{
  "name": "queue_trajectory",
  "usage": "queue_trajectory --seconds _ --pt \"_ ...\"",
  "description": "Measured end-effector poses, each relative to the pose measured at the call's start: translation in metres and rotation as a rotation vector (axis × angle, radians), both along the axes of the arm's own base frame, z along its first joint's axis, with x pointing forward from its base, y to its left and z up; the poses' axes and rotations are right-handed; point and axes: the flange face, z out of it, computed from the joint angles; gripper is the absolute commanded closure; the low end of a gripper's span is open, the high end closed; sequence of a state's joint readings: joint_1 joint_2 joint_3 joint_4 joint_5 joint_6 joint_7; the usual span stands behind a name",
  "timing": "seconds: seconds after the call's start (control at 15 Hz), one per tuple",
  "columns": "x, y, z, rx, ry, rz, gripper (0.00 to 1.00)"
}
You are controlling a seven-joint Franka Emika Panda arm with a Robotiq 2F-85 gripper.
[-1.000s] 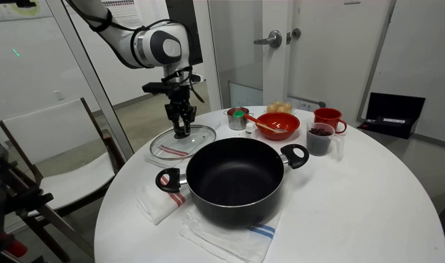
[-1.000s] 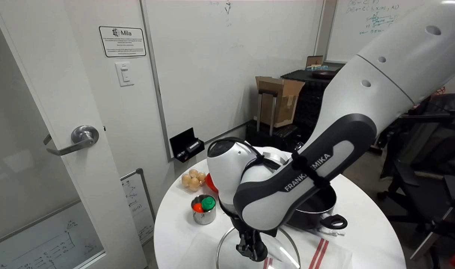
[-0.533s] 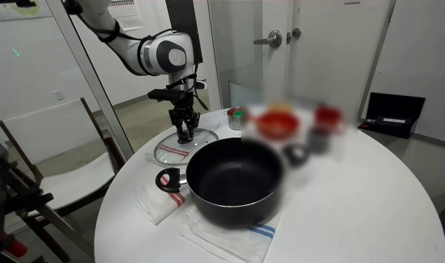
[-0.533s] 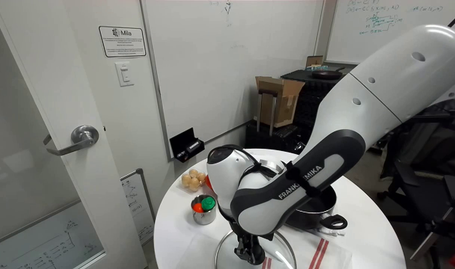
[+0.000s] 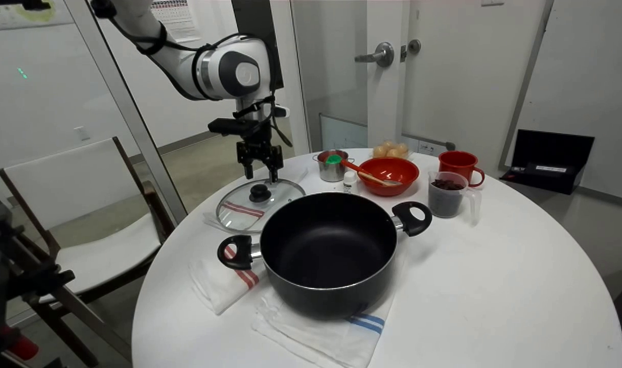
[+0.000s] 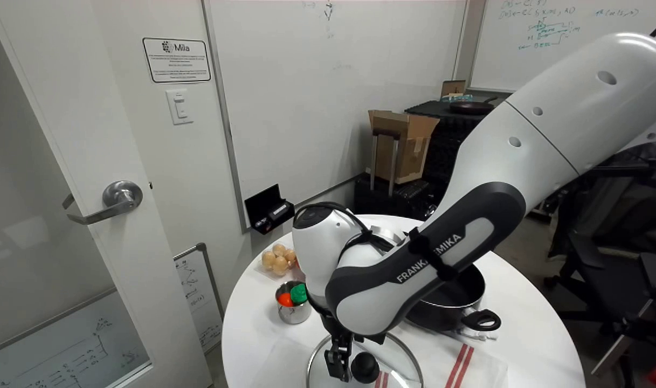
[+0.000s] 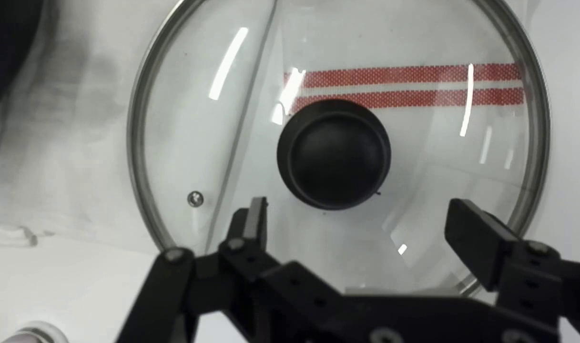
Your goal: Pick up the lid from the pot and put it on the table
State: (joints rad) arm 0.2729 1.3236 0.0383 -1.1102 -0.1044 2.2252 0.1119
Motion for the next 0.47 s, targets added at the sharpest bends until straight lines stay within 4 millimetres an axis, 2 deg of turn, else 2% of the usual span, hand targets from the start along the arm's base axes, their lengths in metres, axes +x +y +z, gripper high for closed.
queue_trajectory --seconds 0.2,0.47 --pt "0.005 0.006 0.02 0.031 -0.075 0.008 0.0" --pt "-0.008 0.023 0.055 0.065 -0.137 0.041 0.0"
